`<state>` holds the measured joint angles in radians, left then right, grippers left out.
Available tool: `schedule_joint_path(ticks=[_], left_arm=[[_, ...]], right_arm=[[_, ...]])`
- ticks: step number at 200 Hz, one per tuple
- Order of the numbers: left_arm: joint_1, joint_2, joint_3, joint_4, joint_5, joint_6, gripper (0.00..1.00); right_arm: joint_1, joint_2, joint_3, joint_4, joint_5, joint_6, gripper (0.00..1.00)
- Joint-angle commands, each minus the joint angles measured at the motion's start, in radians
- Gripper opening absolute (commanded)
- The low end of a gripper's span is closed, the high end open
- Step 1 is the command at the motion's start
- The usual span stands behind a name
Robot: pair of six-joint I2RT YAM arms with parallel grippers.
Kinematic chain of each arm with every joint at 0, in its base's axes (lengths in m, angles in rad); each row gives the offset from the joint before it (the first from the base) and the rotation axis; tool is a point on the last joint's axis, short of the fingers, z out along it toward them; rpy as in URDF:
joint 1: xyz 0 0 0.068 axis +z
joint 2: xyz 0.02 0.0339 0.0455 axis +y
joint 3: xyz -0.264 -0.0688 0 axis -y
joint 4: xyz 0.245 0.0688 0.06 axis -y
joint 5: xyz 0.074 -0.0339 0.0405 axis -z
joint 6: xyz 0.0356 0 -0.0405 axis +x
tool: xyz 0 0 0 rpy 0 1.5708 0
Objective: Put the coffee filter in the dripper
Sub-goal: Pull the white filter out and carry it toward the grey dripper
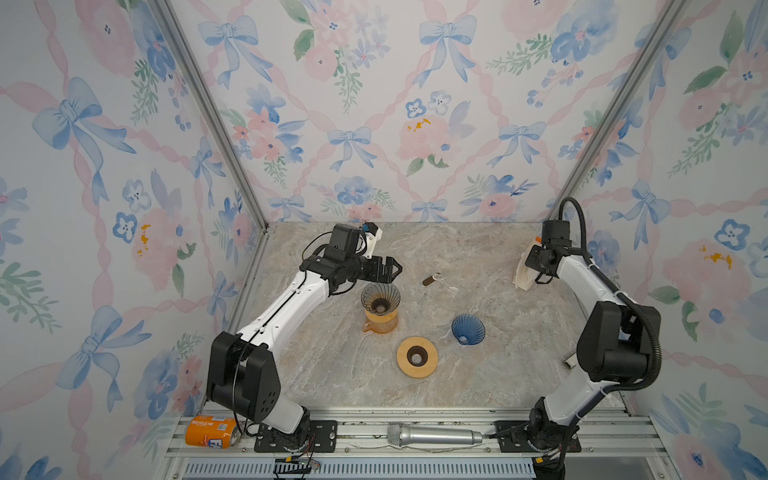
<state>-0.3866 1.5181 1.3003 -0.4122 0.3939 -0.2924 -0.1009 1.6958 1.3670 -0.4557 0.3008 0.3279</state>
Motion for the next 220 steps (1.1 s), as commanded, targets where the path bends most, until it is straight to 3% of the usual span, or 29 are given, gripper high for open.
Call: schedule_joint_path(ticks=[1,55,113,141,220], left_arm=[[-0.009,0.002,0.028,0.01,0.01,-0.016,0.98],[-0.022,-0.04,0.029,0.01,-0.014,-0.023,0.98],[-0.026,-0.137,0.012,0.01,-0.069,-0.029,0.98],[-0.026,-0.193,-0.016,0.009,-0.083,-0.037,0.98],[-0.026,-0.329,-0.112,-0.01,-0.081,-0.079,0.98]], right_arm=[[0.015,-0.098,0.015,-0.042,0.022,-0.011,0.0],[0.074,-0.27,-0.005,-0.128,0.015,-0.098,0.0],[0.089,-0.367,0.103,-0.309,-0.447,-0.153,0.0],[0.122,-0.337,0.214,-0.401,-0.605,-0.139,0.0],[0.424,-0.049,0.67,-0.745,-0.717,-0.179,0.0]])
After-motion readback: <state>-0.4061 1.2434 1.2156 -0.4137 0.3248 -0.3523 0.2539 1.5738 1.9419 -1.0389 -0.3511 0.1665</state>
